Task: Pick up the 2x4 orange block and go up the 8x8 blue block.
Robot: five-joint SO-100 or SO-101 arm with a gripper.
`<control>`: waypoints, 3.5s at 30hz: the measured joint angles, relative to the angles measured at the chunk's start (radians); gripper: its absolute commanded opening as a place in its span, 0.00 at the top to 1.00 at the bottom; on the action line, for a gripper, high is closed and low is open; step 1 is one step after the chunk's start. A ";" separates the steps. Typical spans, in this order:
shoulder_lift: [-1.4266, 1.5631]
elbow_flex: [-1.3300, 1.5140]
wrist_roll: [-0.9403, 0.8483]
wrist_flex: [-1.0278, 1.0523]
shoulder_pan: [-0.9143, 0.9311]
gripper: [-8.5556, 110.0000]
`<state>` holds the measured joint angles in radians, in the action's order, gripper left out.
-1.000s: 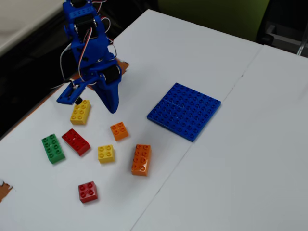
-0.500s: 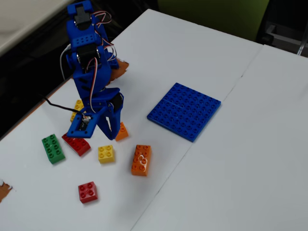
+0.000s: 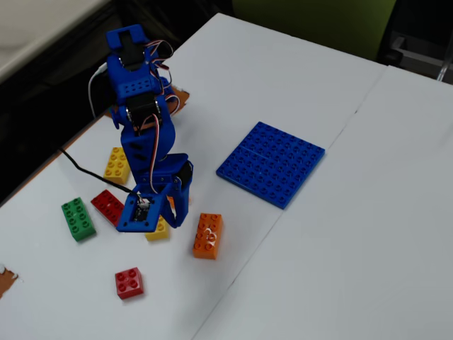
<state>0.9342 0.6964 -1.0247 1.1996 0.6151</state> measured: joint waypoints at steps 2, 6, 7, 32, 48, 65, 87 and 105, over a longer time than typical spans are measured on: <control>-0.014 0.000 0.011 0.000 -0.006 0.93; -0.040 0.000 0.028 0.000 -0.017 0.84; -0.046 0.000 0.032 0.000 -0.018 0.83; -0.158 -0.002 0.012 -0.028 -0.041 0.74; -0.199 -0.005 0.011 -0.063 -0.057 0.79; -0.202 -0.006 0.008 -0.071 -0.057 0.93; 0.138 0.169 -0.023 -0.006 -0.038 0.93; 0.575 0.500 -0.202 0.017 -0.201 0.93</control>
<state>1.5094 1.1965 -1.2272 1.2164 0.4142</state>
